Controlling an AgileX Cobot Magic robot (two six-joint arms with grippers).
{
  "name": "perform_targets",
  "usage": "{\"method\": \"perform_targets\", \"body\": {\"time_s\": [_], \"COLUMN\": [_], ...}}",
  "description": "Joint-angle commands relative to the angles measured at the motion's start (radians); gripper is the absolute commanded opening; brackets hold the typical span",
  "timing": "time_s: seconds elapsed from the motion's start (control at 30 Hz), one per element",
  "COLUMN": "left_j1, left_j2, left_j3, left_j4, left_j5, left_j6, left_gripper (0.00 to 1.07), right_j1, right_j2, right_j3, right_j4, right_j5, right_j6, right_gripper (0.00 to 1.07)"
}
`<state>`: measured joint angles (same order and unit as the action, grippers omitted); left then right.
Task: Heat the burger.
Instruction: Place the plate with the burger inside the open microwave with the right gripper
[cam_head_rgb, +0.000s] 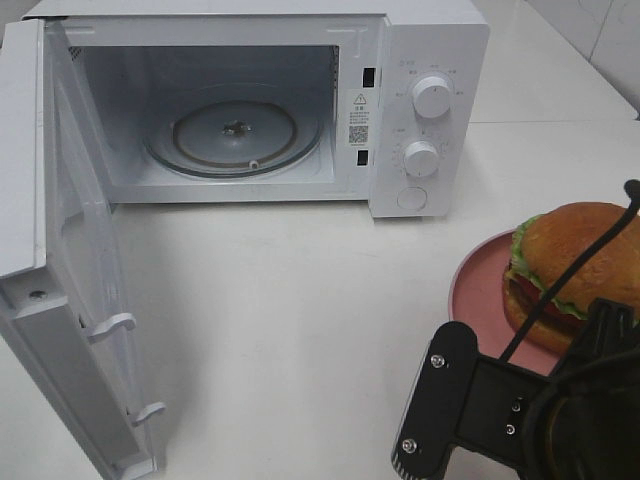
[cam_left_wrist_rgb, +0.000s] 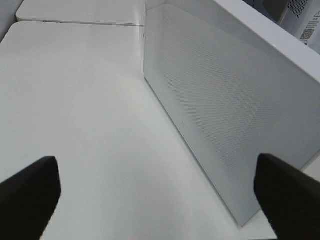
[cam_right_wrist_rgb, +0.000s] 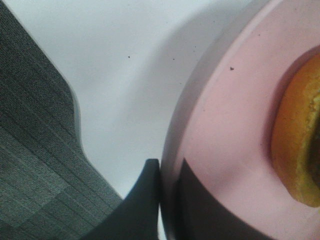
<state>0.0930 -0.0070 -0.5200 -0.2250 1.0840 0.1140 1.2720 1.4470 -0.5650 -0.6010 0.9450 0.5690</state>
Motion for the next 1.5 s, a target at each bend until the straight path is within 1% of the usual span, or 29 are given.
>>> {"method": "perform_targets", "body": {"time_s": [0.03, 0.2, 0.47, 0.67, 0.93, 1.33, 1.47, 1.5], "left_j1": [-0.003, -0.003, -0.003, -0.003, -0.003, -0.003, -0.003, -0.003], "left_j2": [-0.016, -0.016, -0.016, -0.016, -0.016, -0.016, -0.016, -0.016], "left_j3": [0.002, 0.002, 0.002, 0.002, 0.002, 0.002, 0.002, 0.002], "left_j4": [-0.005, -0.005, -0.005, -0.005, -0.005, -0.005, -0.005, -0.005], "left_j5": [-0.012, -0.012, -0.012, -0.012, -0.012, -0.012, -0.012, -0.012], "left_j6": [-0.004, -0.004, -0.004, -0.004, -0.004, -0.004, -0.004, -0.004], "left_gripper": [0.98, 0.98, 0.98, 0.98, 0.98, 0.98, 0.98, 0.98], "right_j1": [0.024, 0.036, 0.036, 0.036, 0.036, 0.035, 0.032, 0.032], "right_j2": [-0.003, -0.003, -0.003, -0.003, -0.003, -0.003, -0.003, -0.003], "right_j3": [0.002, 0.002, 0.002, 0.001, 0.001, 0.001, 0.001, 0.001], "right_j4": [-0.074, -0.083, -0.162, -0.185, -0.246, -0.256, -0.272, -0.297], "right_j5": [0.039, 0.008, -0.091, -0.159, -0.205, -0.303, -0.312, -0.317], "right_j6": [-0.044, -0.109, -0.199, -0.286, -0.329, -0.384, -0.425, -0.449], "right_gripper": [0.0, 0.0, 0.0, 0.0, 0.0, 0.0, 0.0, 0.0]}}
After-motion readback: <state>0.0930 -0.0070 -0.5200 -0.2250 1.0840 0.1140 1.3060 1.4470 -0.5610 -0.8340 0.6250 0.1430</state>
